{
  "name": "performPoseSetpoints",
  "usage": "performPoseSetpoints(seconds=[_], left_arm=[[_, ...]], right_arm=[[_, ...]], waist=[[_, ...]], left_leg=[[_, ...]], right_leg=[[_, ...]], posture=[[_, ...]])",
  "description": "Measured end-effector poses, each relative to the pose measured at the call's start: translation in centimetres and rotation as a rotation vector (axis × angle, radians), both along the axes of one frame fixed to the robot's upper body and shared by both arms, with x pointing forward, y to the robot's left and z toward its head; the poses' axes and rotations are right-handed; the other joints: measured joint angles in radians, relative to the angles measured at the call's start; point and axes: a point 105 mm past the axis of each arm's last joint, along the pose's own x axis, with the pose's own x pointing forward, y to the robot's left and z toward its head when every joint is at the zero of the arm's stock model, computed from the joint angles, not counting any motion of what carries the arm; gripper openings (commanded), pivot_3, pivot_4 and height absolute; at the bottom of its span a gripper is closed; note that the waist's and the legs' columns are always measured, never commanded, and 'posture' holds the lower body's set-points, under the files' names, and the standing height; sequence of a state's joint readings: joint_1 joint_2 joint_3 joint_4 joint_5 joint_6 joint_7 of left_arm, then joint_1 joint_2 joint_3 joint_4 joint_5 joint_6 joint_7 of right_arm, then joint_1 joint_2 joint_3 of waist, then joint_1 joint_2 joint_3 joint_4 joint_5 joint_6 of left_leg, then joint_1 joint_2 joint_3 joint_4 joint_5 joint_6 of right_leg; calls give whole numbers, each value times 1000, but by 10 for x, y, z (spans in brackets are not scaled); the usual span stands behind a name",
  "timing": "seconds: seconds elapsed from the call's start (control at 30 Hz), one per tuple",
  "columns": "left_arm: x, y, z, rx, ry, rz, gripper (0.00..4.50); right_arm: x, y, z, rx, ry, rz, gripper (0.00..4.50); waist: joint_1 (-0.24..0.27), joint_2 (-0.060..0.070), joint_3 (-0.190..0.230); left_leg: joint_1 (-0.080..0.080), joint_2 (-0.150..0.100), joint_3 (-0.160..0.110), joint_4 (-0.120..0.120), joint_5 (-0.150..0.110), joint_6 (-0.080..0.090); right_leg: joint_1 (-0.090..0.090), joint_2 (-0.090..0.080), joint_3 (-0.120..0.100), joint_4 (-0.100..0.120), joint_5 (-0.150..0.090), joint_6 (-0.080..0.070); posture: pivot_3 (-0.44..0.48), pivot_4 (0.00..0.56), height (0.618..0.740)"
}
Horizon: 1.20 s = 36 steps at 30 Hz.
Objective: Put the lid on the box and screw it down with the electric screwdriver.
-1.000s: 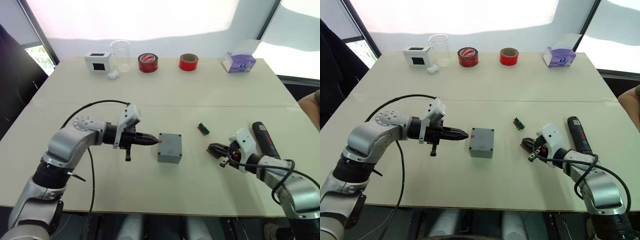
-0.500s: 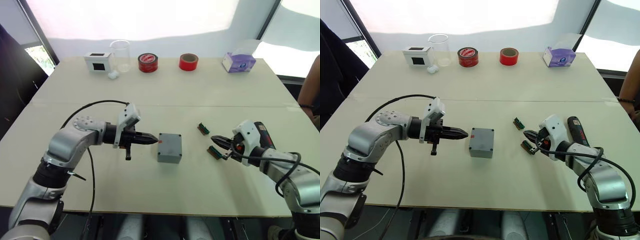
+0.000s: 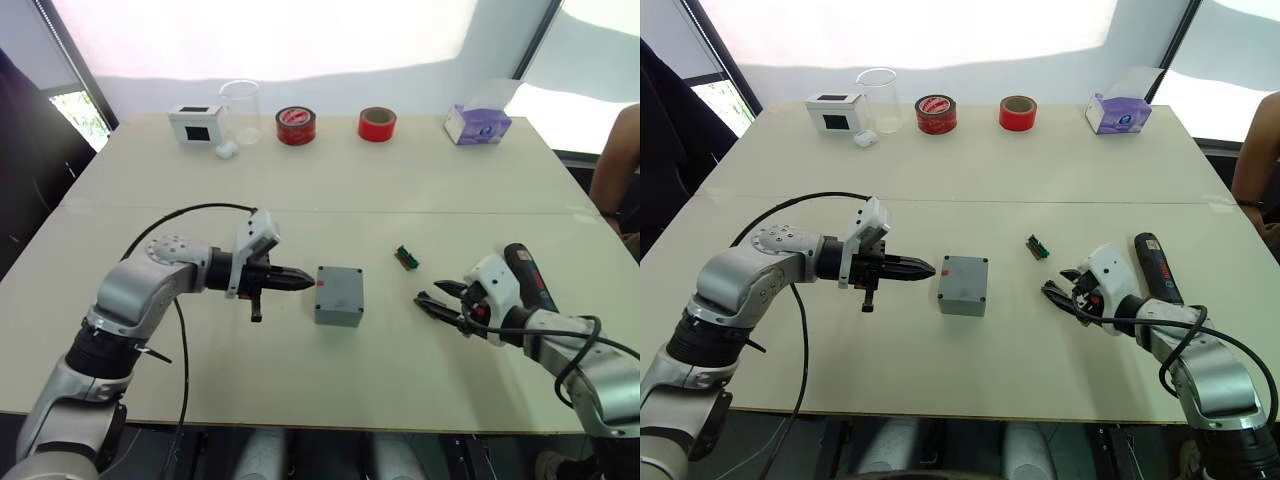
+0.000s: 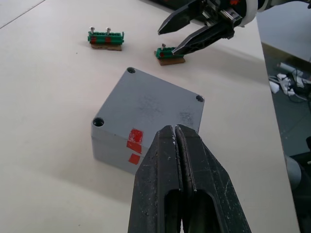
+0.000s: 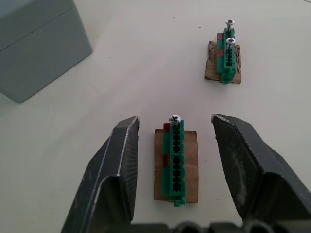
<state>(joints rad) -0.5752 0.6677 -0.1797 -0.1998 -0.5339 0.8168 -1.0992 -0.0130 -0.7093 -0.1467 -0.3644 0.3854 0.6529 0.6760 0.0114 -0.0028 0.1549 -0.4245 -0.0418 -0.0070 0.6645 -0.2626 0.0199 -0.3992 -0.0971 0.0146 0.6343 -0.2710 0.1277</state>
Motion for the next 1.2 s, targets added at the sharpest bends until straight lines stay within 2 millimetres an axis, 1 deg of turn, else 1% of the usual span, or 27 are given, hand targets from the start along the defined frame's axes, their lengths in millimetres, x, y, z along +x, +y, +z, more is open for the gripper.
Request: performPoseSetpoints(seconds=[0.07,0.1,0.17,0.47,0.67,0.7,0.73,0.77,0.87,1.2], left_arm=[[0,0,0,0,0,1,0],[0,0,0,0,0,1,0],[0,0,0,0,0,1,0],[1,0,0,1,-2,7,0],[1,0,0,1,-2,10,0],[1,0,0,1,-2,11,0],[1,0,0,1,-2,11,0],[1,0,0,1,-2,11,0],[1,0,0,1,-2,11,0],[1,0,0,1,-3,12,0]], right_arm=[[0,0,0,4,-5,0,1613],[1,0,0,5,-6,-1,1149],[1,0,0,6,-7,-1,384],[0,-2,-8,-18,6,-5,384],[1,-2,-9,-18,3,-6,384],[1,-3,-9,-19,3,-6,874],[1,-3,-9,-19,3,-6,990],[1,-3,-9,-19,4,-7,1473],[1,-3,-9,-21,3,-10,2696],[4,1,-5,-3,-12,-4,2696]], waist=[[0,0,0],[0,0,0],[0,0,0],[0,0,0],[0,0,0],[0,0,0],[0,0,0],[0,0,0],[0,0,0],[0,0,0]], left_leg=[[0,0,0,0,0,0],[0,0,0,0,0,0],[0,0,0,0,0,0],[0,0,0,0,0,0],[0,0,0,0,0,0],[0,0,0,0,0,0],[0,0,0,0,0,0],[0,0,0,0,0,0],[0,0,0,0,0,0],[0,0,0,0,0,0]], right_leg=[[0,0,0,0,0,0],[0,0,0,0,0,0],[0,0,0,0,0,0],[0,0,0,0,0,0],[0,0,0,0,0,0],[0,0,0,0,0,0],[0,0,0,0,0,0],[0,0,0,0,0,0],[0,0,0,0,0,0],[0,0,0,0,0,0]], posture=[[0,150,740],[0,150,740],[0,150,740],[0,150,740],[0,150,740],[0,150,740],[0,150,740],[0,150,740],[0,150,740],[0,150,740]])
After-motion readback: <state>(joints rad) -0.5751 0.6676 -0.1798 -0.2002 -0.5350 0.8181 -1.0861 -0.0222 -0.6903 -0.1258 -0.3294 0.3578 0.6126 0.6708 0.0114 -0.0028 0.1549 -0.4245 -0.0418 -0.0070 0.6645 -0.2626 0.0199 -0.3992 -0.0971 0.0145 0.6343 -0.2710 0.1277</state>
